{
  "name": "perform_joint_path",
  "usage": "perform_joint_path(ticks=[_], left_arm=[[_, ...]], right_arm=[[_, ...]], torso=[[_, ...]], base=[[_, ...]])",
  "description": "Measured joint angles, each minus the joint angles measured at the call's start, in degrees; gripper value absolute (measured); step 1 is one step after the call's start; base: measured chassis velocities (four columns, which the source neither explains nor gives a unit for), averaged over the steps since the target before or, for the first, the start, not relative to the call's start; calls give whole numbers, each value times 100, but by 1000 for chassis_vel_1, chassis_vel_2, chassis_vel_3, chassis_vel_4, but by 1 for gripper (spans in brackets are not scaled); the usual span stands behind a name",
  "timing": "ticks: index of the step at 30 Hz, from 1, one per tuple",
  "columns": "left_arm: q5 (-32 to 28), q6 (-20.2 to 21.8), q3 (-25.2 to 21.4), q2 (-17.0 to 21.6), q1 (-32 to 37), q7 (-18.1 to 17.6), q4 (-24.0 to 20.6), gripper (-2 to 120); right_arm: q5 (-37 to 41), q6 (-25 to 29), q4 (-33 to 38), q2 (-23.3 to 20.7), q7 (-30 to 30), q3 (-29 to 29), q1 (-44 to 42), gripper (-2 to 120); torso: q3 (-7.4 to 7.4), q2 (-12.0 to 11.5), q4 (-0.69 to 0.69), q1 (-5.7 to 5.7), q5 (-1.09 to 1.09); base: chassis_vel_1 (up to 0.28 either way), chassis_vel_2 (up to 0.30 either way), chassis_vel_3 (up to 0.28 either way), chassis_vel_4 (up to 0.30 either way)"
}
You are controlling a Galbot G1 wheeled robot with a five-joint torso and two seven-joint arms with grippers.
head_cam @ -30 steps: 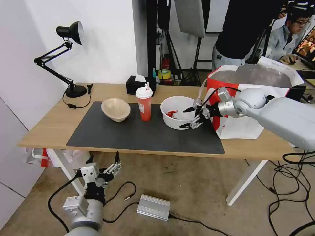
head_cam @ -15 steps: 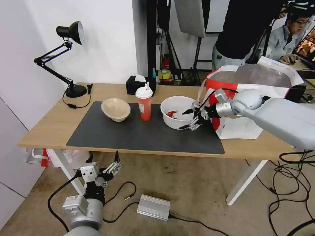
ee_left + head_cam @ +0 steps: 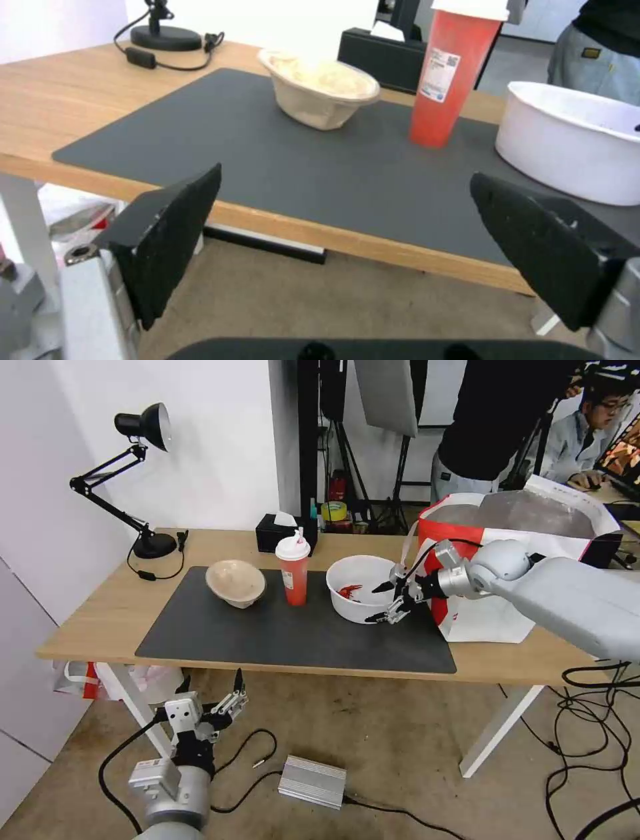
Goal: Pick up the trash from the table and place it into the takeout bag.
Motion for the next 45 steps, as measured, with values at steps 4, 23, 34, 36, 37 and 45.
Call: perform_joint_path(ticks=[4, 23, 34, 36, 37, 45], left_arm=[[14, -2, 1, -1, 28, -1, -6, 100], [36, -12, 3, -25, 42, -1, -20, 100], [39, -19, -5, -22, 35, -1, -22, 100], [39, -22, -7, -9, 17, -1, -24, 100], [39, -22, -7, -9, 17, -1, -24, 100], [39, -24, -10, 1, -15, -1, -16, 100]], right_arm=[[-26, 7, -115, 65, -27, 21, -19, 100], [-31, 20, -627, 497, -165, 62, 42, 100], [-58, 27, -762, 651, -186, 33, 43, 100], [-72, 28, -801, 753, -203, 20, 40, 100], [-72, 28, -801, 753, -203, 20, 40, 100], [-102, 29, -853, 849, -225, 1, 18, 100]], torso=[[0, 0, 0, 0, 0], [0, 0, 0, 0, 0], [0, 0, 0, 0, 0], [0, 0, 0, 0, -1], [0, 0, 0, 0, -1], [0, 0, 0, 0, 0]], base=[[0, 0, 0, 0], [0, 0, 0, 0], [0, 0, 0, 0], [0, 0, 0, 0], [0, 0, 0, 0], [0, 0, 0, 0]])
